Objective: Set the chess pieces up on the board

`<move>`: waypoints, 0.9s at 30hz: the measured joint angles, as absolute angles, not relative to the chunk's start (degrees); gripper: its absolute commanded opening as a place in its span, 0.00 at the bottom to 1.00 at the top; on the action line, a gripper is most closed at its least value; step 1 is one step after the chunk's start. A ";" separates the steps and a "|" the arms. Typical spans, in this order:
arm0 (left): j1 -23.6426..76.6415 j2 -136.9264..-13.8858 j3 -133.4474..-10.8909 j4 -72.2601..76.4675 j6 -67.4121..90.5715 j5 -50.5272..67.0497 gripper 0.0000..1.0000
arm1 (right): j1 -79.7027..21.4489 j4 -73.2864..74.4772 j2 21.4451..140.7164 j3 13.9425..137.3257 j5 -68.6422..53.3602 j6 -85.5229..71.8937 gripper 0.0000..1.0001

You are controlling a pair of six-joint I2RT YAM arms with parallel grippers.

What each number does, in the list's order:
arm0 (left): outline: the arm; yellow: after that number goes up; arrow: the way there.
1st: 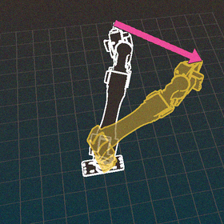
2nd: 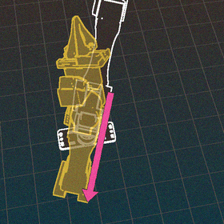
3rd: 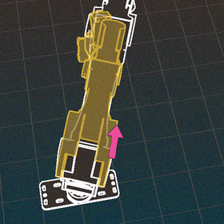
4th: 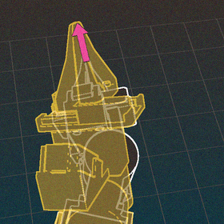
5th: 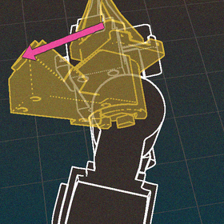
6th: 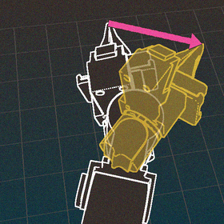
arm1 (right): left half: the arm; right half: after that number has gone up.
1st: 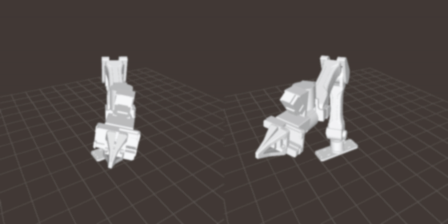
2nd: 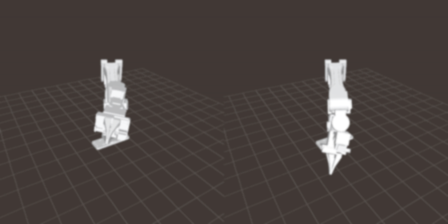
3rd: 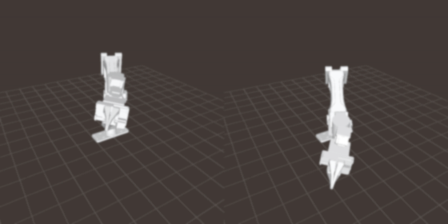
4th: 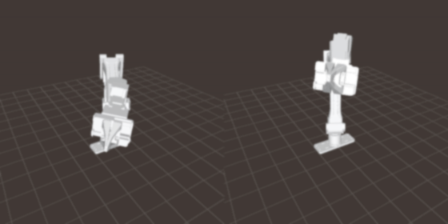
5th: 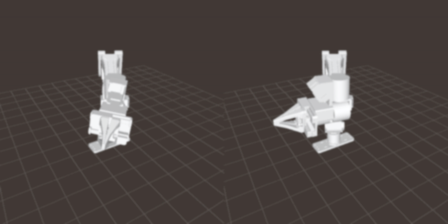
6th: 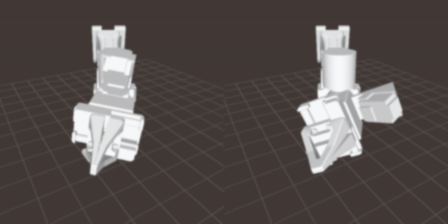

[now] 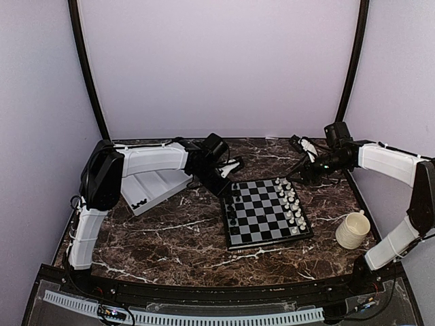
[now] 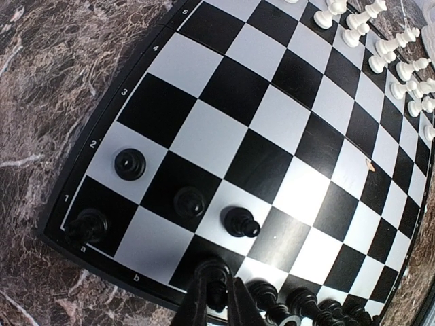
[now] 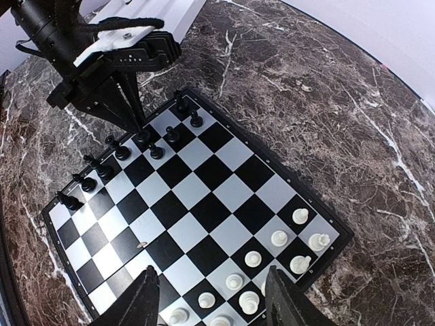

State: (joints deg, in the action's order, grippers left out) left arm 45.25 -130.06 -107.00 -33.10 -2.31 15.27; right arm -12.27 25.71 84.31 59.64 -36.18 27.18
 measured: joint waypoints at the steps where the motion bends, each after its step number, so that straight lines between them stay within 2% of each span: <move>1: 45.25 -130.06 -107.00 -33.12 -2.31 15.18 0.15 | -12.27 25.71 84.31 59.64 -36.18 27.18 0.55; 12: 45.41 -130.06 -107.00 -33.89 -2.33 14.20 0.19 | -12.27 25.71 84.31 59.64 -36.18 27.18 0.55; 21: 45.56 -129.84 -107.00 -33.98 -2.13 14.63 0.25 | -12.27 25.71 84.31 59.64 -36.18 27.18 0.55; 27: 45.54 -125.34 -107.00 -33.95 -2.33 13.91 0.29 | -12.27 25.71 84.31 59.59 -36.16 27.18 0.55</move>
